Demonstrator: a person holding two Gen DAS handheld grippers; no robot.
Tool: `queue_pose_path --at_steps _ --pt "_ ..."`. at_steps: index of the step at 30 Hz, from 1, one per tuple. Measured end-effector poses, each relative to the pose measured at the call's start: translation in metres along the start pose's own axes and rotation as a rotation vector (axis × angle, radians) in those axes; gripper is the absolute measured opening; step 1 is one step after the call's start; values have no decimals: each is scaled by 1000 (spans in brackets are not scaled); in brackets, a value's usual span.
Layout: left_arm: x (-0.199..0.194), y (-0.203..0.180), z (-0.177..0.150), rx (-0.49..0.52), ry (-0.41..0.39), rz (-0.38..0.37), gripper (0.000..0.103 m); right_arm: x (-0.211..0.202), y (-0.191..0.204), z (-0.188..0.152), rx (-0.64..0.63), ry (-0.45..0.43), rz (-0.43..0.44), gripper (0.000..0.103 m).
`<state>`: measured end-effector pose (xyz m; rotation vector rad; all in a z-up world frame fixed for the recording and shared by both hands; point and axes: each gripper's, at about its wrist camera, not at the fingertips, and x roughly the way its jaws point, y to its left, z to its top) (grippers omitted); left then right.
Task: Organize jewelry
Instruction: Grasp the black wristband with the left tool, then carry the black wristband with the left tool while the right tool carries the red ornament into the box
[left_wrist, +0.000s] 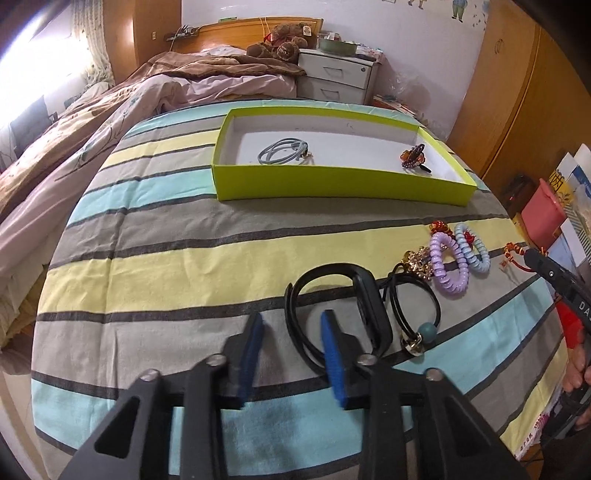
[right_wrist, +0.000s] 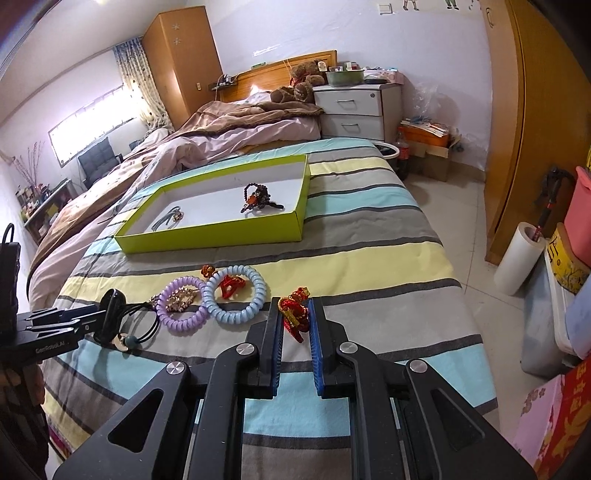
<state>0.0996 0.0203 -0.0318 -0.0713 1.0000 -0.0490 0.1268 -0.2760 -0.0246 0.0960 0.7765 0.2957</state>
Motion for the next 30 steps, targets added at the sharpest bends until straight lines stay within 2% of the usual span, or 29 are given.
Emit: queue_pose_path --at_steps 1,10,24,26,30 --pt "0 -1 1 -1 0 -5 15 0 0 0 0 0 1 14" --pt "-3 -4 3 -6 -23 -39 9 -3 3 1 3 -13 4 14" --pt "-16 5 4 -9 -57 -40 9 -11 7 3 0 -32 10 14" --pt "-12 7 3 -4 -39 -12 9 -11 8 3 0 -33 14 14" --pt "-4 11 -1 -5 -15 -16 9 -10 9 3 1 -30 16 14"
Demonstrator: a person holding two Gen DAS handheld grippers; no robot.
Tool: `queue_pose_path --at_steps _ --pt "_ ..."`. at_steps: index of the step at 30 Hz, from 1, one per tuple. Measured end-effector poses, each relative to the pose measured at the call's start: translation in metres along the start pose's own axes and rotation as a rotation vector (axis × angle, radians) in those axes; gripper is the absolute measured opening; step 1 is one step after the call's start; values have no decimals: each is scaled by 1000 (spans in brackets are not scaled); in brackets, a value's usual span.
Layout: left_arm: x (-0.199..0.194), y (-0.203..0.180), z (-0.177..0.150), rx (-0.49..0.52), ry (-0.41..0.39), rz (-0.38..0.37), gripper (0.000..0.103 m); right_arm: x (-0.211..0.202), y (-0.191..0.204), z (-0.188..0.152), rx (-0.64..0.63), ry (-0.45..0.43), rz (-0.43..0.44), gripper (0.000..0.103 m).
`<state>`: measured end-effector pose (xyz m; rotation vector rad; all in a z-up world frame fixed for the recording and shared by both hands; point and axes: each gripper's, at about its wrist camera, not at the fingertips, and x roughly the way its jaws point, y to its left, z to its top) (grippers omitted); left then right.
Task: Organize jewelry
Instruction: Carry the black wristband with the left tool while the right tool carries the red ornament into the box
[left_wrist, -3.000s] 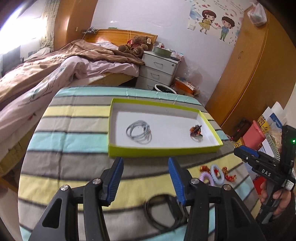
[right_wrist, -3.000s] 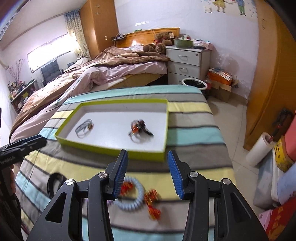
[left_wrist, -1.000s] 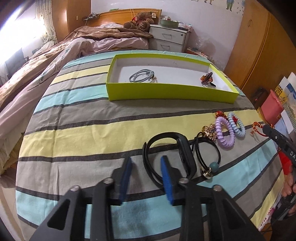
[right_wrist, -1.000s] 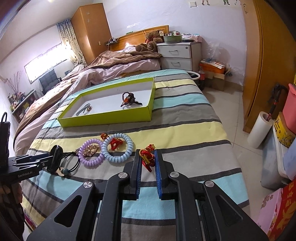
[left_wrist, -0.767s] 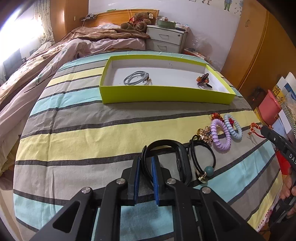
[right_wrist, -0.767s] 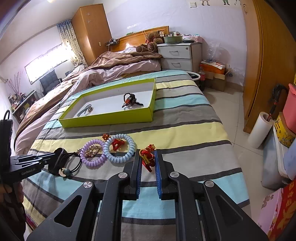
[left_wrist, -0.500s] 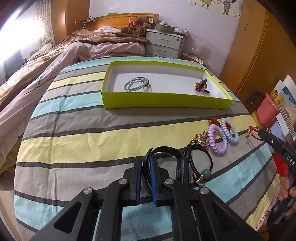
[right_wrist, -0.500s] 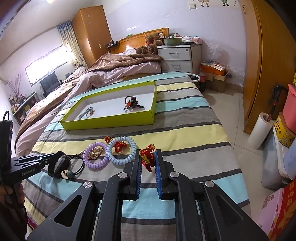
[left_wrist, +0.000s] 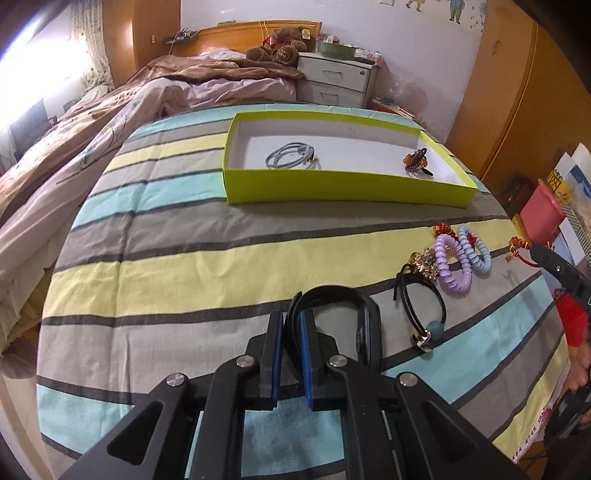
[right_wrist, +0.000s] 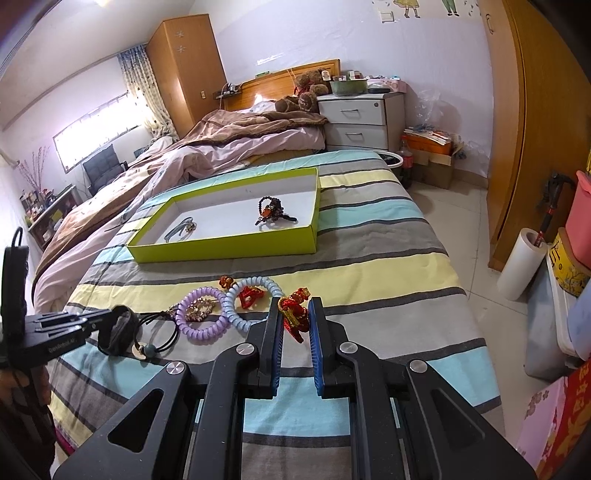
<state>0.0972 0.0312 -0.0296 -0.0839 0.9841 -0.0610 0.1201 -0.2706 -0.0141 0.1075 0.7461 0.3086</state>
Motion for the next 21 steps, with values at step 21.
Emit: queue_pose_path --at_steps 21 --pt "-22 -2 21 26 -65 -18 9 -3 14 16 -20 -24 9 14"
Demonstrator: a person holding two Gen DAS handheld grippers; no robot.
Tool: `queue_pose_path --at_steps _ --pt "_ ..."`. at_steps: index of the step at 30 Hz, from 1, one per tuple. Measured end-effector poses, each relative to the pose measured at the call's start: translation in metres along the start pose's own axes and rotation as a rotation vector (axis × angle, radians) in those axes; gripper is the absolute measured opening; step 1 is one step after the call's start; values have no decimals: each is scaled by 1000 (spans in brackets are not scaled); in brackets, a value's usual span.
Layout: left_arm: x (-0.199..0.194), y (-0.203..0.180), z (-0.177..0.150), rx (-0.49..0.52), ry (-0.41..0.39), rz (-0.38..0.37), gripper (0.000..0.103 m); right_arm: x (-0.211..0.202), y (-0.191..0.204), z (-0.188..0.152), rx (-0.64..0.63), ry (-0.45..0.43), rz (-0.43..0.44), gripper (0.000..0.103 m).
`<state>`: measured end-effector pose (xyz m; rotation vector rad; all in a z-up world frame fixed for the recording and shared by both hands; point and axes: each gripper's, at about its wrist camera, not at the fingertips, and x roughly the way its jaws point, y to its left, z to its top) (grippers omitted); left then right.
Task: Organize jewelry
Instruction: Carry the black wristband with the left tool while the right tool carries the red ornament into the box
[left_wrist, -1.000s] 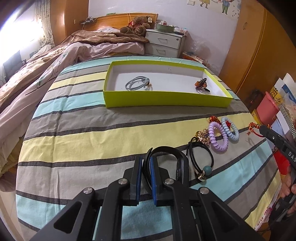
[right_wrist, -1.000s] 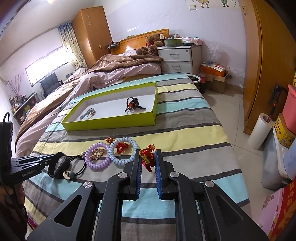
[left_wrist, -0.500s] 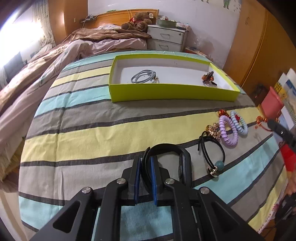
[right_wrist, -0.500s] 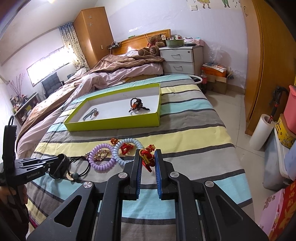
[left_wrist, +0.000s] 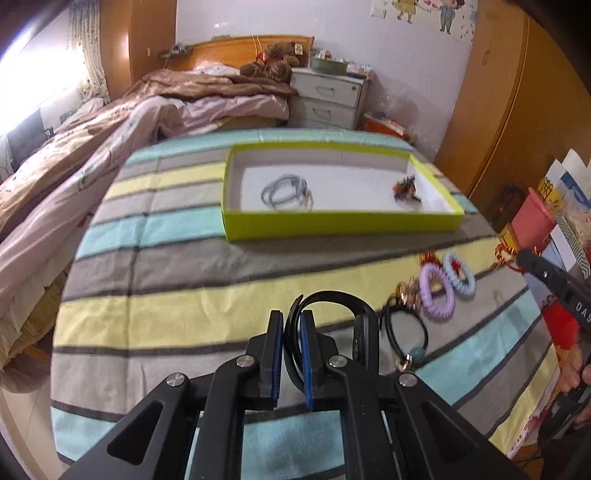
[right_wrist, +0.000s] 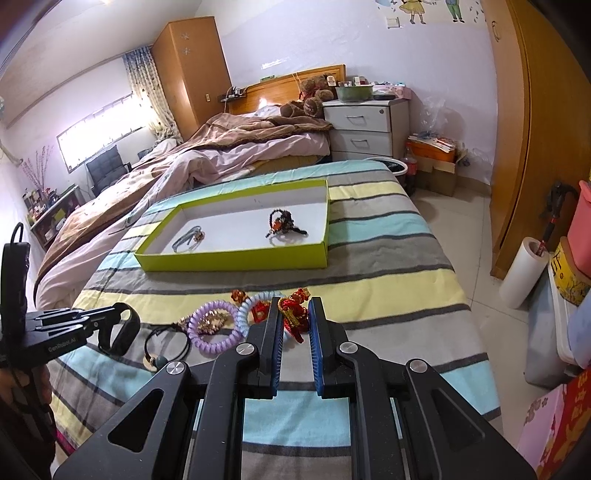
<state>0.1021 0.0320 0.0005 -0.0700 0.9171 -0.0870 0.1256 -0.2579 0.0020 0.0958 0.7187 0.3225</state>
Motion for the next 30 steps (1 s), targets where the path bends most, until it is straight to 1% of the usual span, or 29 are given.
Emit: queue_pose_path --at_steps 6,9,12,14,17,22,25,30 --pt "-5 4 32 -5 -43 -43 9 7 13 20 -30 -8 26 14" --pt "-3 4 54 7 -65 -51 9 16 18 35 -32 -7 49 14" --pt "4 7 73 9 -72 -87 9 30 23 49 -42 6 72 14" --pt "12 9 85 -1 -65 -89 9 42 26 57 -47 21 79 14" --pt "25 9 102 12 -70 -97 9 64 30 70 -68 40 74 14" --pt "55 13 127 0 -50 -104 9 90 23 92 -60 52 68 14" --pt "72 14 138 -3 -44 -113 9 107 17 106 -60 64 59 14" --pt "100 19 150 -24 -18 -107 9 136 9 118 -60 93 40 14"
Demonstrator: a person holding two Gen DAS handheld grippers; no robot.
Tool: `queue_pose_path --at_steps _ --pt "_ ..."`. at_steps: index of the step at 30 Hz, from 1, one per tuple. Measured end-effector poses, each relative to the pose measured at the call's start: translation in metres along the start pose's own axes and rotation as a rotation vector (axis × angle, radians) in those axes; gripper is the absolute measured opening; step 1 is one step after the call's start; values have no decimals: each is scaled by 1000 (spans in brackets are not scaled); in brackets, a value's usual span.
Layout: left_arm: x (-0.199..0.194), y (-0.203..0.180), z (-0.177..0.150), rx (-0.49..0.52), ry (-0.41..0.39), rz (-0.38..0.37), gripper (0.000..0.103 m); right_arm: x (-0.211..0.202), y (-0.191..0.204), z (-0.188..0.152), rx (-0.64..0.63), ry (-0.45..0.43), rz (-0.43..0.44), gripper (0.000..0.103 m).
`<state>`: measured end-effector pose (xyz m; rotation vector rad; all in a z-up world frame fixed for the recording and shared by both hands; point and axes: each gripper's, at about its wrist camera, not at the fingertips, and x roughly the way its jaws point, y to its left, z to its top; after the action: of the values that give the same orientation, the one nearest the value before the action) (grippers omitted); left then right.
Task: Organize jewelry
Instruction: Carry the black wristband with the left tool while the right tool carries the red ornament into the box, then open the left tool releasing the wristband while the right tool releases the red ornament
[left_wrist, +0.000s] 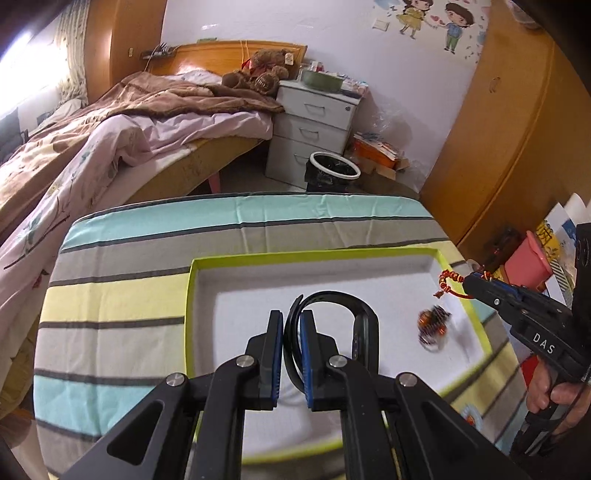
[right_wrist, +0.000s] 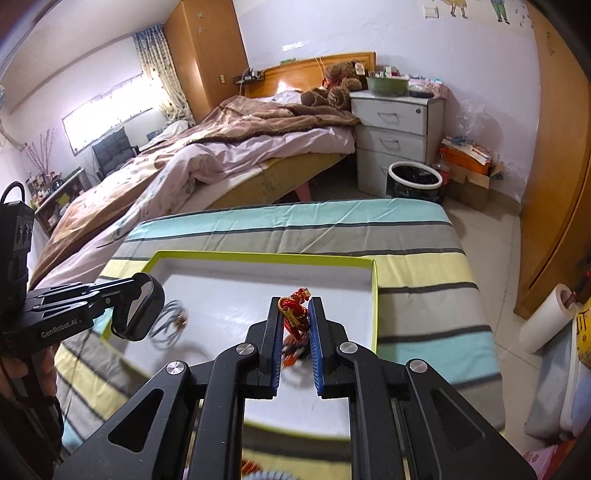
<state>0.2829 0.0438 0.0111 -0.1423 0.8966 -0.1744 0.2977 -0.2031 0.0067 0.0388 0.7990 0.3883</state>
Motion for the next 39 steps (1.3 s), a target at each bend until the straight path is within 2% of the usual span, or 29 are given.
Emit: queue_pose_path --at_steps 6,15,24,32,35,36,37,39 --pt "31 6 16 -17 24 -4 9 27 -13 10 15 33 -4 14" --pt "58 5 17 -28 61 1 9 52 -21 11 7 75 -14 14" --pt "70 8 13 -51 95 0 10 61 -21 9 -17 107 -35 14" --pt "71 10 14 -61 95 -6 10 64 -21 7 -30 120 -64 14" --pt "70 12 13 -78 91 -16 20 63 -19 7 -41 115 -71 17" --pt "68 12 12 -79 86 -9 33 62 -18 7 -42 114 -68 18" --pt "66 11 12 -78 82 2 41 61 -18 7 -40 113 -61 22" --pt "61 9 11 -73 76 -13 41 59 -16 7 -42 109 -55 33"
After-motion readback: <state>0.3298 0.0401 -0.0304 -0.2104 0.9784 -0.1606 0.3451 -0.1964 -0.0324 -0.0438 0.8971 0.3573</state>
